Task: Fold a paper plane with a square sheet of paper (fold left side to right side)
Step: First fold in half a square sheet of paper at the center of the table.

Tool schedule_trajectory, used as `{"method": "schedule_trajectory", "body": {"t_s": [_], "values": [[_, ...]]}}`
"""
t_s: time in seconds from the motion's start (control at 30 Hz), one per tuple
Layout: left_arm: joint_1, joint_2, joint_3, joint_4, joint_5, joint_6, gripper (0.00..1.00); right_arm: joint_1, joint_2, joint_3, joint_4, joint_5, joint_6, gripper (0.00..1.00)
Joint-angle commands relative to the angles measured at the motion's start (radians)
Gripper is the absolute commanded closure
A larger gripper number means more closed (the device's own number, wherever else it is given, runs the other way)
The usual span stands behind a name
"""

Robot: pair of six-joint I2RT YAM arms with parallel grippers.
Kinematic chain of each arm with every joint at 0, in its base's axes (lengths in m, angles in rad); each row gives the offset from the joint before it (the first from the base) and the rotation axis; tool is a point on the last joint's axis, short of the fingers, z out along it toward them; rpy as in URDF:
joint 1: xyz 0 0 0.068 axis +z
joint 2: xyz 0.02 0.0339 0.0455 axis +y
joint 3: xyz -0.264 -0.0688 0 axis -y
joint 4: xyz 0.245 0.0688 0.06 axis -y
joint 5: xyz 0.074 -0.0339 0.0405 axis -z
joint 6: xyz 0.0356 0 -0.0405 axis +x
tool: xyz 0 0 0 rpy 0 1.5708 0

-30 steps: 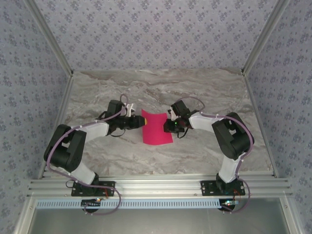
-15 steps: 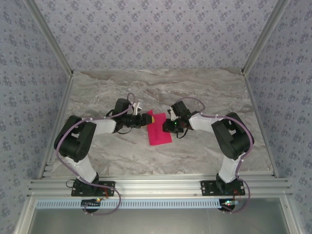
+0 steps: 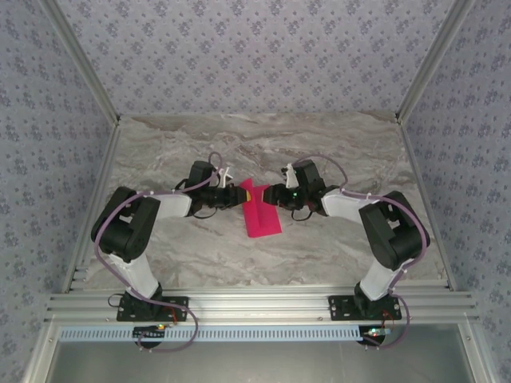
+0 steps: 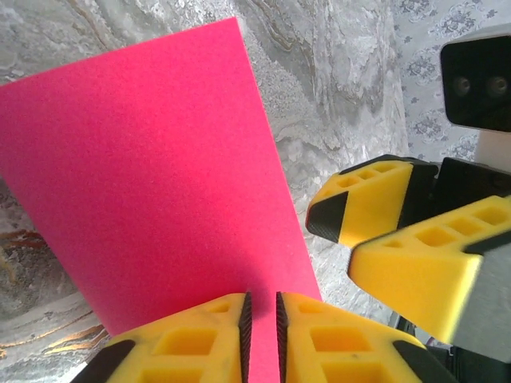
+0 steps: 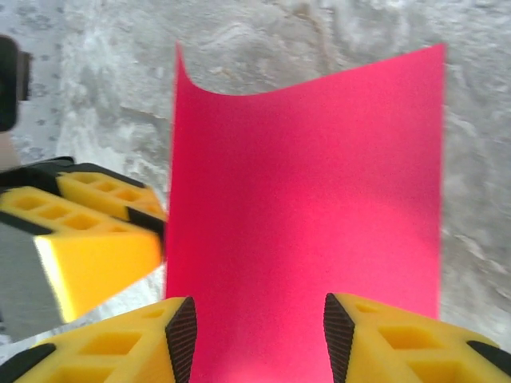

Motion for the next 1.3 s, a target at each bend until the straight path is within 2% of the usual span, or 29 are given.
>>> {"method": "schedule_trajectory", "body": {"t_s": [0.0,0.27,0.4,0.47,0.63,0.73,1.0,1.27], "values": [[-0.015,0.013,0.033,-0.019,-0.005,0.032,0.86,0.006,0.023,0.007,0.084,-0.069,0.049,0.49],[-0.018,0.016,0.037,-0.028,-0.009,0.036,0.89,0.030,0.075,0.056,0.071,-0.088,0.048,0.52],[-0.016,0.016,0.038,-0.033,-0.011,0.038,0.89,0.041,0.099,0.070,0.070,-0.099,0.051,0.56],[-0.019,0.016,0.041,-0.035,-0.011,0.037,0.89,0.044,0.104,0.076,0.062,-0.099,0.047,0.63],[-0.018,-0.003,0.039,-0.046,-0.014,0.041,0.87,0.043,0.103,0.095,-0.004,-0.074,0.006,0.92],[-0.018,-0.037,0.035,-0.082,-0.037,0.061,0.82,0.041,0.099,0.108,-0.061,-0.037,-0.029,1.00],[-0.018,-0.125,-0.003,-0.195,-0.135,0.105,0.64,0.026,0.110,0.165,-0.217,0.093,-0.145,1.00],[-0.036,-0.063,-0.002,-0.191,-0.160,0.080,0.55,0.015,0.135,0.181,-0.249,0.138,-0.179,0.99]]}}
